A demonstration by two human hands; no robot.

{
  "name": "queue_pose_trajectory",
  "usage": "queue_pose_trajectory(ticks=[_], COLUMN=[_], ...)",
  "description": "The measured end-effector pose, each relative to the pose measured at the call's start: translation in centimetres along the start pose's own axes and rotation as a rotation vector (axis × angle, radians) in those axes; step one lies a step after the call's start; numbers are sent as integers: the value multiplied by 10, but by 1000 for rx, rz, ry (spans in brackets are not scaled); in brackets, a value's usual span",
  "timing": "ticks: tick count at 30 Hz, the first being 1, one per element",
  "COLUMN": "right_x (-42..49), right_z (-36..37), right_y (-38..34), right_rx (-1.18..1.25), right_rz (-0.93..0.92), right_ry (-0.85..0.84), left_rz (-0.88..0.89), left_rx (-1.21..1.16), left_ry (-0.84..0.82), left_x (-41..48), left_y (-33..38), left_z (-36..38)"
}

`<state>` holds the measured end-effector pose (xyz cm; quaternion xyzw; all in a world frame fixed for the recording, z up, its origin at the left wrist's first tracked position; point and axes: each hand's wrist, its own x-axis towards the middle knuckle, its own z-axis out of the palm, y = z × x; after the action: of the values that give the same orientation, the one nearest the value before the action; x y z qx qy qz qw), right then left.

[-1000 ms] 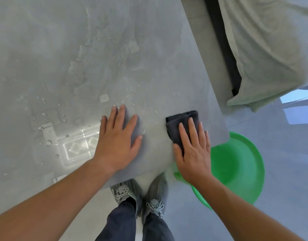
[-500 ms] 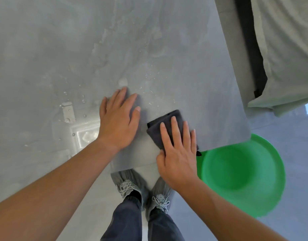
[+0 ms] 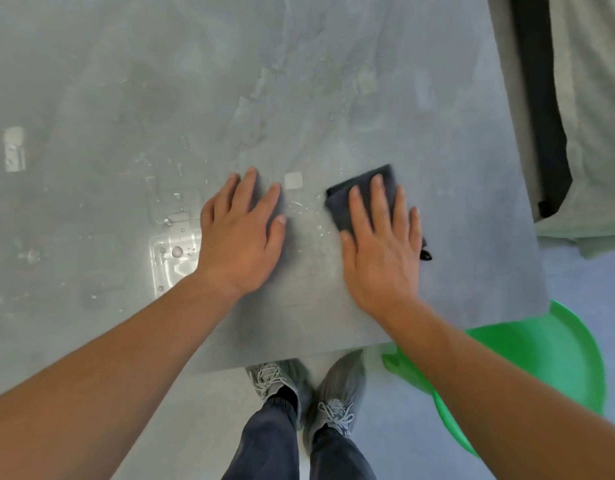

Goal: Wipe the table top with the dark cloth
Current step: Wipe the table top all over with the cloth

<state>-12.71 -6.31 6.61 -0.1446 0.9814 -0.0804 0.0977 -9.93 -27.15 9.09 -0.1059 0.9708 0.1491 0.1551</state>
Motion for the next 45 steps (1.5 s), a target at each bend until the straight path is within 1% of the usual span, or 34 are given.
queue_pose_trajectory(ticks=[2,3,5,6,7,10,11,12,13,16,17,19,20,21,24,25,26,27,28,30,31,32,33,34,37,38,39,40,41,43,45], right_x=[-28,-34,-19,-4,13,62,67,65,55,11,4,16,29,46,90,92,86,74,59,33,33,42,57,76,140,153,156,151,139,108,98], right_z=[4,4,1,-2,-4,-7,-6,-4,-3,3,3,-1,-3,-5,-9,-7,-5,-3,0,3,1,-2,-5,-8,-18,-18,-18,-17,-15,-11,-13], right_y=[-3,3,17,18,17,-2,-11,-20,-25,-27,-22,-11,-8,-8,-19,-28,-36,-43,-46,-41,-34,-26,-21,-20,-24,-29,-36,-43,-49,-52,-39], right_rx=[-30,-38,-35,-32,-19,56,53,37,17,-43,-57,-76,-77,-58,27,27,17,8,-12,-51,-52,-43,-38,-30,40,54,53,38,11,-43,-73], right_rz=[-219,-297,-349,-312,-233,62,99,88,27,-252,-309,-354,-329,-258,81,136,135,69,-42,-263,-316,-323,-284,-203,144,213,232,203,122,-96,-247], right_ry=[-51,-74,-79,-72,-49,-11,-2,8,13,-34,-57,-89,-84,-57,-6,8,26,32,15,-70,-101,-112,-103,-77,-23,-15,-6,-3,-7,-46,-103], left_rz=[-8,-8,-4,1,4,7,10,12,13,10,7,1,-1,-4,-1,-1,-3,-5,-6,-5,-4,-3,-1,6,37,42,39,33,26,16,15], left_rx=[-25,-38,-49,-50,-53,-73,-89,-110,-129,-157,-153,-127,-113,-102,-101,-107,-116,-123,-129,-128,-127,-128,-130,-128,-129,-142,-158,-171,-182,-200,-188], left_ry=[-4,-13,-26,-30,-33,-36,-32,-21,-4,30,26,13,6,-1,-21,-20,-19,-17,-21,-44,-51,-54,-52,-44,-6,10,22,31,37,20,-6], left_x=[1,1,0,1,0,1,2,3,5,13,17,26,31,37,50,53,54,55,55,55,56,58,59,60,64,67,69,72,75,83,94], left_y=[1,1,0,-1,-3,-6,-7,-7,-8,-14,-16,-21,-22,-23,-27,-28,-28,-27,-26,-26,-28,-29,-30,-32,-36,-37,-38,-38,-36,-32,-29], left_z=[-2,-2,0,0,0,-3,-5,-7,-10,-19,-20,-23,-25,-26,-30,-31,-33,-34,-37,-41,-43,-46,-48,-49,-51,-51,-51,-53,-54,-58,-62])
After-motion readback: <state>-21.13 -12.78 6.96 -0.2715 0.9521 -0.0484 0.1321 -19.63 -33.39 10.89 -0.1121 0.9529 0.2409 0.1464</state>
